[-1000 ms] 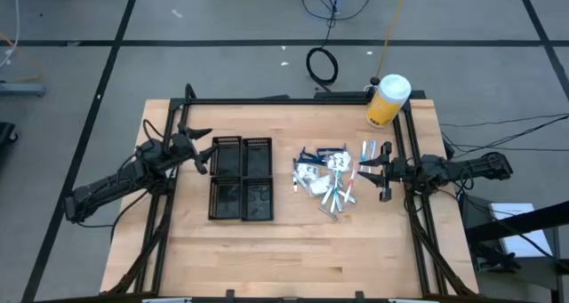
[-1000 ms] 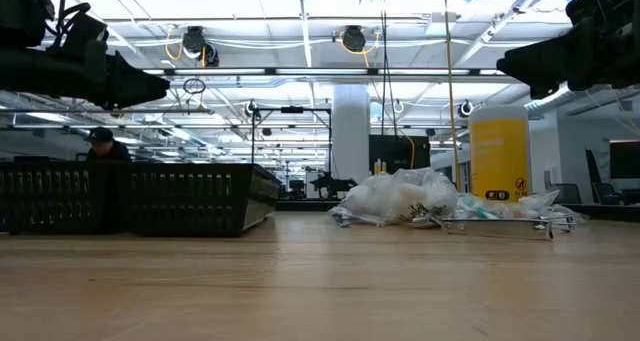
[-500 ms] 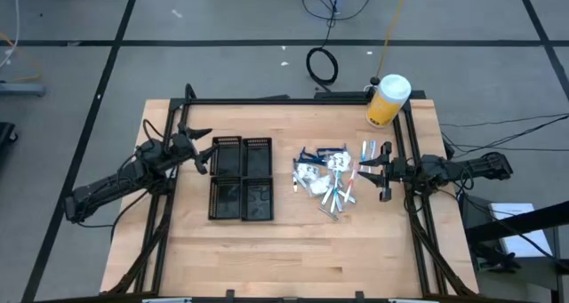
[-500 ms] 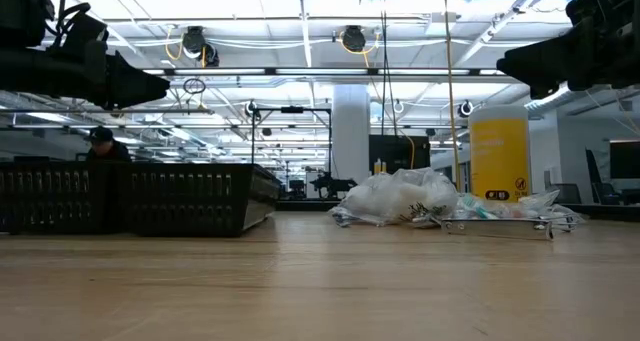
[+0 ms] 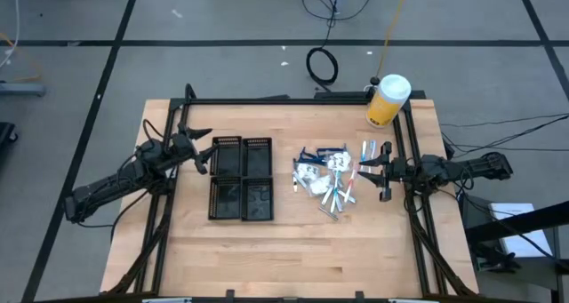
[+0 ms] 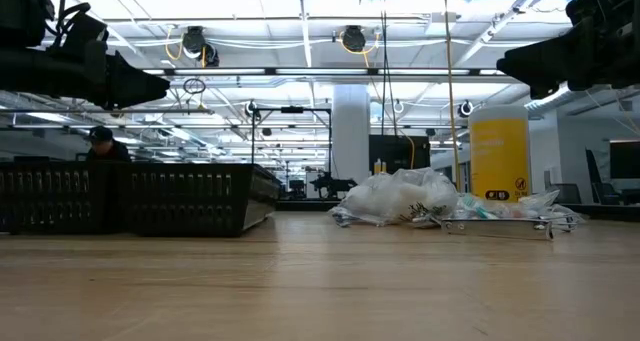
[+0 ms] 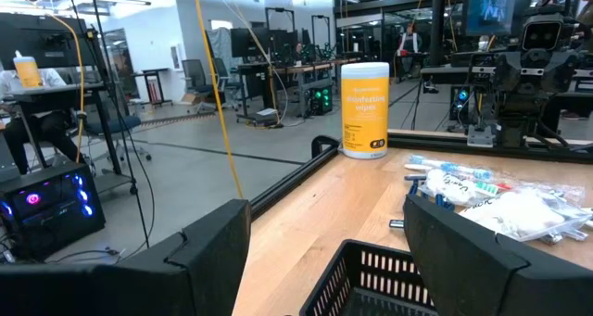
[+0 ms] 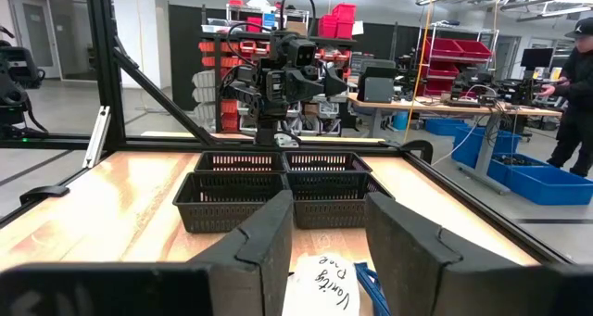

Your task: Pick & Place Travel size toiletries

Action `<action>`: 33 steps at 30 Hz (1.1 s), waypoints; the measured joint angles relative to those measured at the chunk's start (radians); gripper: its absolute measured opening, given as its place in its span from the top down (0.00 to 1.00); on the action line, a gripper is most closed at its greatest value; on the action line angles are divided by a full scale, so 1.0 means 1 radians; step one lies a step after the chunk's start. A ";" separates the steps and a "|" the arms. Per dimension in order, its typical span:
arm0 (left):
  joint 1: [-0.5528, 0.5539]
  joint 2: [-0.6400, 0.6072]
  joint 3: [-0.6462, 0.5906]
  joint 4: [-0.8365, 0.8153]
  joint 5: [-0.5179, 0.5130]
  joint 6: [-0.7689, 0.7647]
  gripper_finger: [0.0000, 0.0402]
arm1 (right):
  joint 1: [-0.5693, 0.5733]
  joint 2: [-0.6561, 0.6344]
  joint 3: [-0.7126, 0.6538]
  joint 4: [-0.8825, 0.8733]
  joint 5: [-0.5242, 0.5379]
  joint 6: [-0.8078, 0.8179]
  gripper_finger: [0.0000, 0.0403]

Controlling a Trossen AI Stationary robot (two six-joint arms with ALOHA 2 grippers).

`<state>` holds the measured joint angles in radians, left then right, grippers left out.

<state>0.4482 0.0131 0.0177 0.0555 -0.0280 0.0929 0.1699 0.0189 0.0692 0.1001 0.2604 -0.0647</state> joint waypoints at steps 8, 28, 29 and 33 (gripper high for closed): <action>0.000 0.000 0.000 0.000 0.000 0.000 0.32 | 0.000 0.000 0.000 0.000 0.000 0.000 0.68; 0.000 0.000 0.000 0.000 0.000 0.000 0.32 | 0.000 0.000 0.000 0.000 0.000 0.000 0.68; 0.000 0.000 0.000 0.000 0.000 0.000 0.32 | 0.000 0.000 0.000 0.000 0.000 0.000 0.68; 0.000 0.000 0.000 0.000 0.000 0.000 0.32 | 0.000 0.001 0.000 0.017 0.000 0.003 0.68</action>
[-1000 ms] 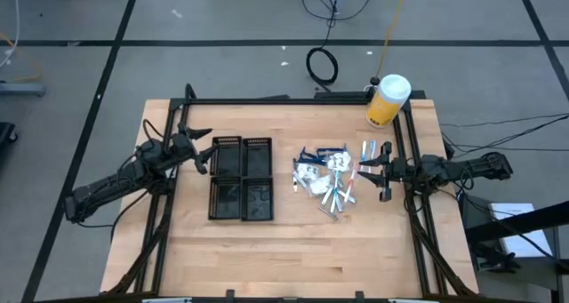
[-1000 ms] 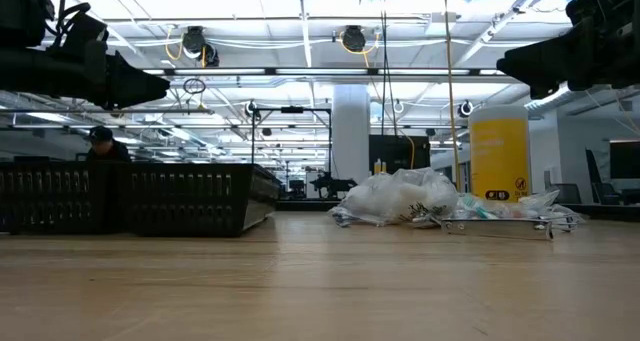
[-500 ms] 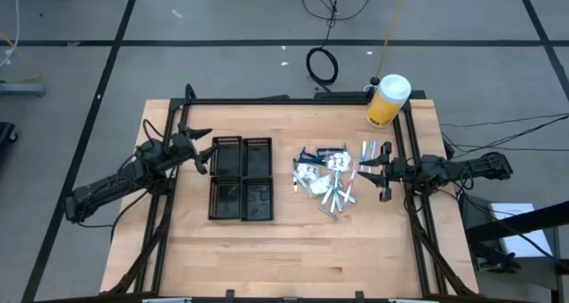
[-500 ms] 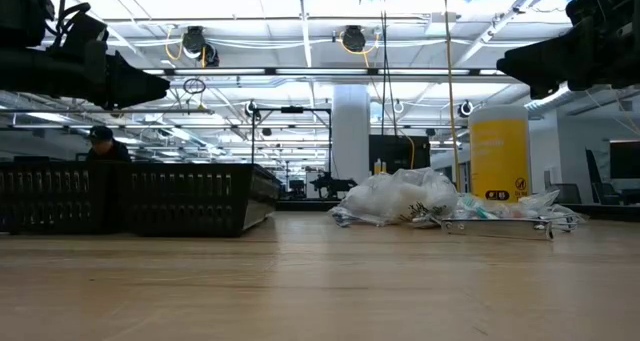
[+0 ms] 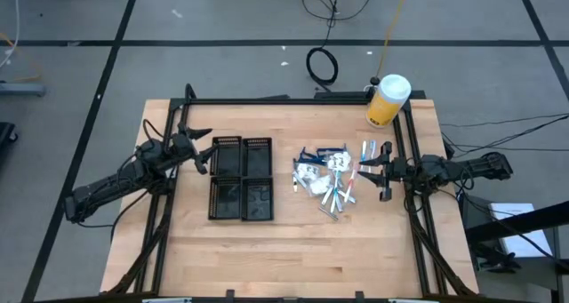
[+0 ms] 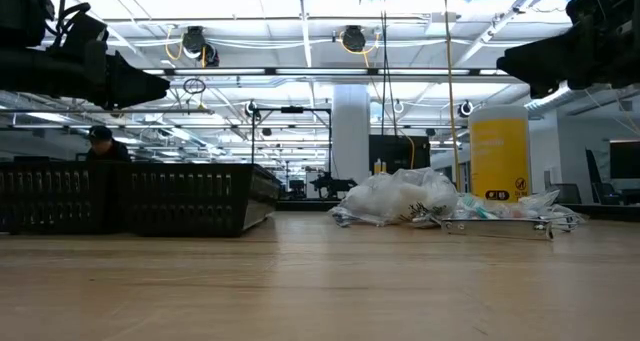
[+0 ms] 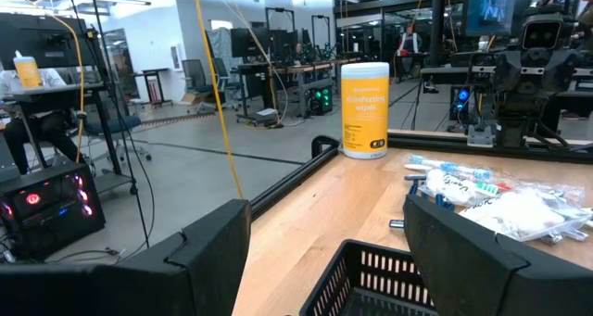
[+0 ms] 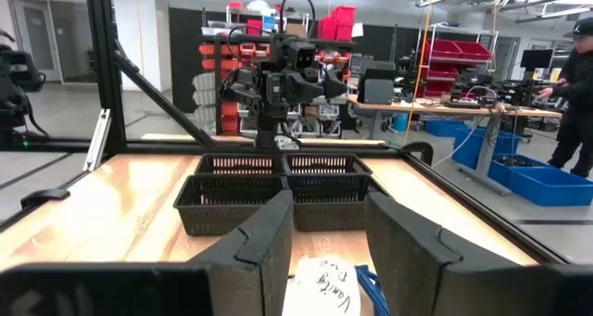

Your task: Pick & Place Travel size toiletries

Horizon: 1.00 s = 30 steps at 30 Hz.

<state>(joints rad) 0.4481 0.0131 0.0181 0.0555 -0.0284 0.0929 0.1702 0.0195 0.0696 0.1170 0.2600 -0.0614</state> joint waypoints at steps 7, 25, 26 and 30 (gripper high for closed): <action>0.000 0.000 0.000 0.000 0.000 0.000 0.32 | 0.000 0.000 0.000 0.167 -0.002 0.218 0.68; 0.000 0.000 0.000 0.000 0.000 0.000 0.32 | 0.014 0.390 0.264 -0.124 0.390 0.299 0.60; 0.000 0.000 0.000 0.000 0.000 0.000 0.32 | 0.013 0.462 0.307 -0.188 0.408 0.325 0.58; 0.000 0.000 0.000 0.000 0.000 0.000 0.32 | -0.012 0.721 0.481 -0.544 0.474 0.597 0.50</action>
<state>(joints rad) 0.4477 0.0128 0.0181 0.0555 -0.0284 0.0929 0.1580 0.7407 0.5507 -0.4273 0.7338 0.5360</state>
